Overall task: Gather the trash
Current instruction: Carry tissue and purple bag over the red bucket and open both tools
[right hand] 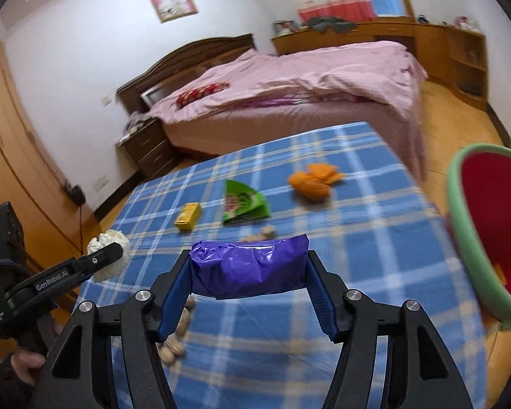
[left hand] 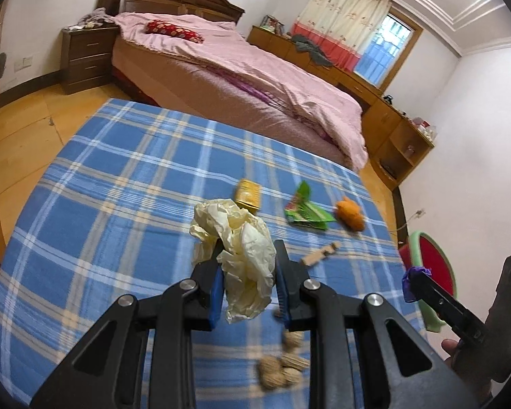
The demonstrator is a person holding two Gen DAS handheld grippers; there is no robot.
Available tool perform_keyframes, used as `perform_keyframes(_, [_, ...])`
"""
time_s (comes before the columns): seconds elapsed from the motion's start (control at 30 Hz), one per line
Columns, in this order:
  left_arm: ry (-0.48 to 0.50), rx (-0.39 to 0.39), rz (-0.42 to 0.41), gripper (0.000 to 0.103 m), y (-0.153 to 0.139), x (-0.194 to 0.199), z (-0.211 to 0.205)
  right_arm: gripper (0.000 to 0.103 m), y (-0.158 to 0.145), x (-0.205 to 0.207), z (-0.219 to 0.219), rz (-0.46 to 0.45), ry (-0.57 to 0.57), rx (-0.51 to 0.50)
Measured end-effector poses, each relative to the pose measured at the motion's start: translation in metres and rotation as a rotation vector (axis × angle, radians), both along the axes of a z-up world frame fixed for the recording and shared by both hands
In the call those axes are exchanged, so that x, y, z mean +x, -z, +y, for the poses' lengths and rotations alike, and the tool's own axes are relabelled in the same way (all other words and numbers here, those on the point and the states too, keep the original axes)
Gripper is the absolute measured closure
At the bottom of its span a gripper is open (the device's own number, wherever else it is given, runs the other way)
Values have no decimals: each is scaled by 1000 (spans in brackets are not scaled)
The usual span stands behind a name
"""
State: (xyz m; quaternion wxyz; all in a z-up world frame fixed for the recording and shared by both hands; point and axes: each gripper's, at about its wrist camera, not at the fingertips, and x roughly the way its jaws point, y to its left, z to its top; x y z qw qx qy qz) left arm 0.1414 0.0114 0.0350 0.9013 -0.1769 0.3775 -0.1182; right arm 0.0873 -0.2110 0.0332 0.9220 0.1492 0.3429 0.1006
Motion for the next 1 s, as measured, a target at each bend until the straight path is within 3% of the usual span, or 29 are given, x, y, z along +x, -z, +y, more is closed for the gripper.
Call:
perform_keyframes(0.37, [150, 36, -47, 77, -37, -23, -76, 38, -17, -49, -83, -68, 186, 74])
perform_keyframes(0.6, [316, 20, -19, 77, -43, -25, -139, 38, -21, -76, -130, -108, 277, 103])
perform_keyframes(1.0, [581, 30, -33, 77, -40, -17, -257, 38, -13, -90, -205, -77, 450, 84])
